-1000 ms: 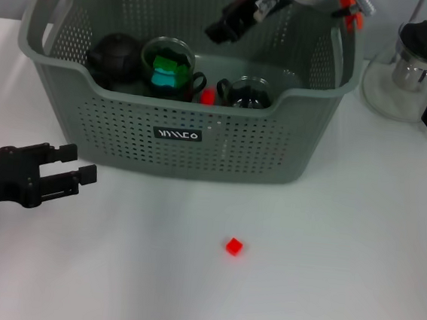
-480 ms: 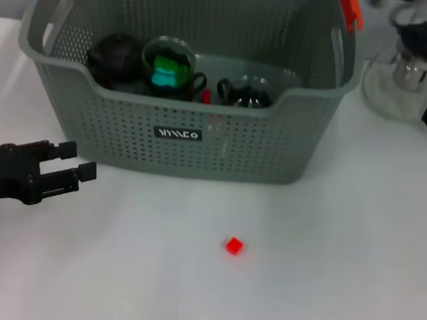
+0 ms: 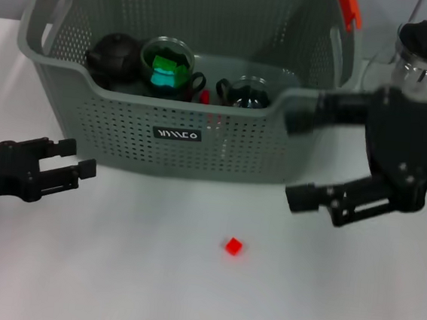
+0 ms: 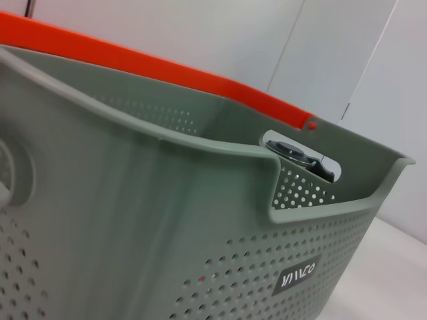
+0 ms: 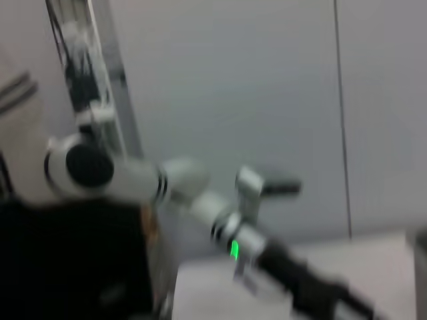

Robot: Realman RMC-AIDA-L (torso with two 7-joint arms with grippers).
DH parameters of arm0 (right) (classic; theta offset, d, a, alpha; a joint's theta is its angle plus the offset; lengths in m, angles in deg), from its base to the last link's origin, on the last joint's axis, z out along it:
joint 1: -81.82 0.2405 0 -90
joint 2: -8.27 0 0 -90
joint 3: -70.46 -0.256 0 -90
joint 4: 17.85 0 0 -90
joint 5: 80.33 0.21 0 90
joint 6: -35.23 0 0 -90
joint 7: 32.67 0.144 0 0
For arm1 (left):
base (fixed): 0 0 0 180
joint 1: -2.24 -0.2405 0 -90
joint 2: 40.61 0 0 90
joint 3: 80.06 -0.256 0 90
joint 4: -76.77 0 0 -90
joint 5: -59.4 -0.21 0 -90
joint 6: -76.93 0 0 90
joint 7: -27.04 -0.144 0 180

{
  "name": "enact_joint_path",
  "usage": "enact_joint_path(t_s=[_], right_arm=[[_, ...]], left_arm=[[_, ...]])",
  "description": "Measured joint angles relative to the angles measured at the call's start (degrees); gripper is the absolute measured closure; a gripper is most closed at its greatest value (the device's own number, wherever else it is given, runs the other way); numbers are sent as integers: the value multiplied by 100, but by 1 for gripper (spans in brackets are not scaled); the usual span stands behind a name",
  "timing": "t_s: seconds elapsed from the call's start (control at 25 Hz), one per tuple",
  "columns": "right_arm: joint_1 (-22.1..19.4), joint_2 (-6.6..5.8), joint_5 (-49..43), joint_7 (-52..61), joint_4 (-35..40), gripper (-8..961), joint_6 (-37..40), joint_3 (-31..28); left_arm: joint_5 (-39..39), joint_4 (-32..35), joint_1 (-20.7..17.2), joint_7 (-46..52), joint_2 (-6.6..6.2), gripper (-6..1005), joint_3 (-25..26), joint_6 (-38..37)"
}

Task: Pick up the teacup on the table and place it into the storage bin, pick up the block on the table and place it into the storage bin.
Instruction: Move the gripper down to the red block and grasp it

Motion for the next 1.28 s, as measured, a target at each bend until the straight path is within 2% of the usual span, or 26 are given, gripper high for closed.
enact_joint_path(t_s=[0.08,0.2,0.32,0.44,0.56,0.8,1.0,1.24,1.28], right_arm=[[183,17,-772,490,360,10,127,118],[635,115,-1919,943,498,11,324,463],[1177,269,-2963,1158,305,13,383,1095],[1530,322,-3476,1258,-71,13,143,1817],[1865,328,-3661,1515,-688,13,-469,2541],[2373,342,-3789,2180,-1921,12,-2022,3540],[2685,371,-3790,2422,-2450,23,-2650,4359],[2770,385,-3748,2781,-2697,232,-3033,4630],[2775,389,-3742,2906,-2773,233,-3115,4639]], left_arm=[[1,-5,-8,1,0,340,-1,4],[0,-12,-15,2,0,339,-1,22],[0,-14,-16,3,1,339,-1,26],[0,-15,-20,4,7,339,-1,27],[-3,-15,-37,1,9,339,-1,29],[-4,-24,-58,-24,9,339,0,58],[-4,-24,-48,-19,9,341,-3,62],[-3,-48,-41,-25,26,340,-12,63],[-3,-55,-42,-27,27,340,-12,63]])
